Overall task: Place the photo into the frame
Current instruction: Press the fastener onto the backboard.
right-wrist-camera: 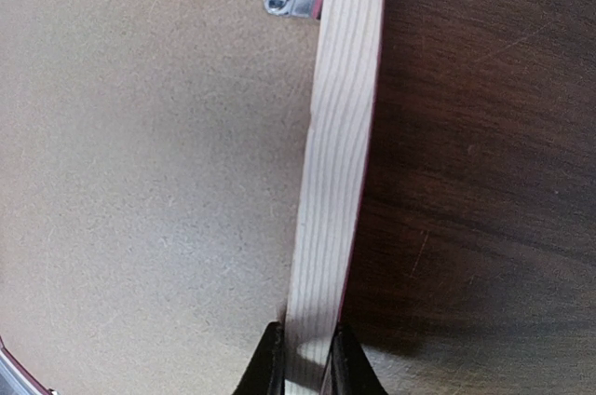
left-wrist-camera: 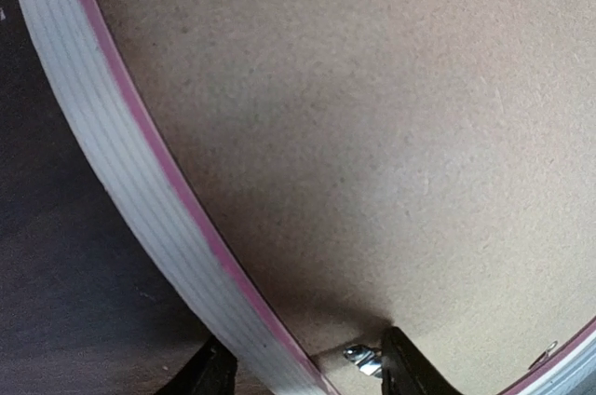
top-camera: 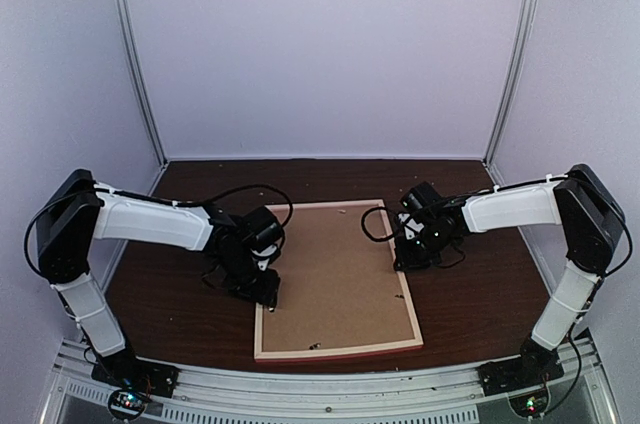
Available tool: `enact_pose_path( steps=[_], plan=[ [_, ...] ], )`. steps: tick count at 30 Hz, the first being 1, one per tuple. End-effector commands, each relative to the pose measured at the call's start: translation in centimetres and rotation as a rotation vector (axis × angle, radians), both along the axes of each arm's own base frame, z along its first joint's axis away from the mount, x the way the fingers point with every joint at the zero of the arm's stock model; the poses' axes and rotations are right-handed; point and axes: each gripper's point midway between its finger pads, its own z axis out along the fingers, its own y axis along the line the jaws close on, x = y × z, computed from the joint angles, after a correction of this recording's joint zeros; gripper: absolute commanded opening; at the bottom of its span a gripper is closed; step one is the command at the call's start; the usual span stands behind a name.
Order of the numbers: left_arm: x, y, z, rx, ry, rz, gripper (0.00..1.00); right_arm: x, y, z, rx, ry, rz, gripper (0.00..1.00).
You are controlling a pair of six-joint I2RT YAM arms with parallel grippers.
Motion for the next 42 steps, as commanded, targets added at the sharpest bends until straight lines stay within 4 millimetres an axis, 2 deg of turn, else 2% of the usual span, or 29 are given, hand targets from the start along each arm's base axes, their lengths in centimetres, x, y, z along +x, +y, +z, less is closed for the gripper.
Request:
enact_pose_path(
  steps=[1,10,18,29,33,37,42],
  plan=[
    [-2.3,2.1,-1.6,0.066,0.056,0.007,0.52,-2.6,-2.0,-4.5,-0.107,0.112,0.033,0.03],
    [-3.7,3.5,-1.8,0.071,0.079,0.023,0.41,-2.8,-2.0,-4.6,-0.105,0.114,0.031,0.03],
    [-3.8,3.9,-2.1,0.083,0.075,0.027,0.3,-2.7,-1.9,-4.6,-0.1,0.115,0.029,0.03],
    [-3.6,2.8,-2.2,0.003,0.069,0.092,0.19,-2.8,-2.1,-4.6,-0.106,0.114,0.03,0.03],
    [-3.6,2.1,-1.3,-0.048,0.068,0.101,0.32,-2.8,-2.1,-4.6,-0.104,0.114,0.03,0.03],
    [-3.2,2.3,-0.3,-0.044,0.038,0.104,0.46,-2.8,-2.1,-4.7,-0.103,0.116,0.03,0.03],
    [-2.2,2.5,1.1,-0.03,-0.013,0.1,0.55,-2.8,-2.0,-4.7,-0.103,0.115,0.032,0.03]
  ],
)
